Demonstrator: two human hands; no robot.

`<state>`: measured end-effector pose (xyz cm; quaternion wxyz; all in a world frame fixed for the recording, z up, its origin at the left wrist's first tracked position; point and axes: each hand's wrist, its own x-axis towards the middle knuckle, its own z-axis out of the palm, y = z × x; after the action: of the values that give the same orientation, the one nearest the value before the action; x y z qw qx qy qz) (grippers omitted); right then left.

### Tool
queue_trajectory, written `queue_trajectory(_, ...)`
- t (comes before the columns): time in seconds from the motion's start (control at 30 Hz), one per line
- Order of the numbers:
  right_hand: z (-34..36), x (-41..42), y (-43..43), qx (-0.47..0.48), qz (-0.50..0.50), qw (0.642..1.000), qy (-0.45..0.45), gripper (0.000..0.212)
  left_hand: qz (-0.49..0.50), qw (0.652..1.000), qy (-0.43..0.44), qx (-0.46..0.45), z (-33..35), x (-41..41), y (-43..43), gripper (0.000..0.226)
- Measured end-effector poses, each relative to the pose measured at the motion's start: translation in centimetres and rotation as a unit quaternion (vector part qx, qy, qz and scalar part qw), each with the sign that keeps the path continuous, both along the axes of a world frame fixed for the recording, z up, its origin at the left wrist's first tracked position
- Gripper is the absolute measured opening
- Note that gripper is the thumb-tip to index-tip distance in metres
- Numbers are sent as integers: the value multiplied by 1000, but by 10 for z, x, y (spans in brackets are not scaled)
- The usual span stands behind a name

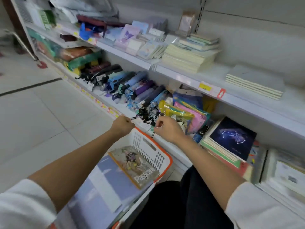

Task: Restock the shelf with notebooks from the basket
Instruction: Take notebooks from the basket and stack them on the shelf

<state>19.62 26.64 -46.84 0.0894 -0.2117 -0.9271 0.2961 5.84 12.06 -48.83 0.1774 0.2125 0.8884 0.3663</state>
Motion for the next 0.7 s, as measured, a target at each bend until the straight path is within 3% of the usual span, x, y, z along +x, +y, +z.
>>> queue_trajectory(0.1,-51,-7,-30,-63,48,994,-81,8,60,997,-44,-29,-43,-4,-49,29)
queue_trajectory(0.23,-110,0,-59,-45,102,969,-222,27,129,983,-118,-62,-105,-1,-114,21)
queue_trajectory(0.33,-139,7,-75,-53,112,952,-278,35,173,964,-180,-88,-152,8,-160,21)
queue_trajectory(0.43,-153,10,-87,-57,131,943,-301,8,211,934,-261,-125,-193,27,-196,20)
queue_trajectory(0.47,-155,8,-91,-66,130,942,-301,18,222,926,-276,-128,-204,33,-203,23)
queue_trajectory(0.57,-164,1,-94,-71,136,945,-290,39,255,907,-324,-87,-226,49,-205,23)
queue_trajectory(0.7,-180,-8,-92,-97,116,940,-305,12,294,884,-363,34,-234,58,-182,9)
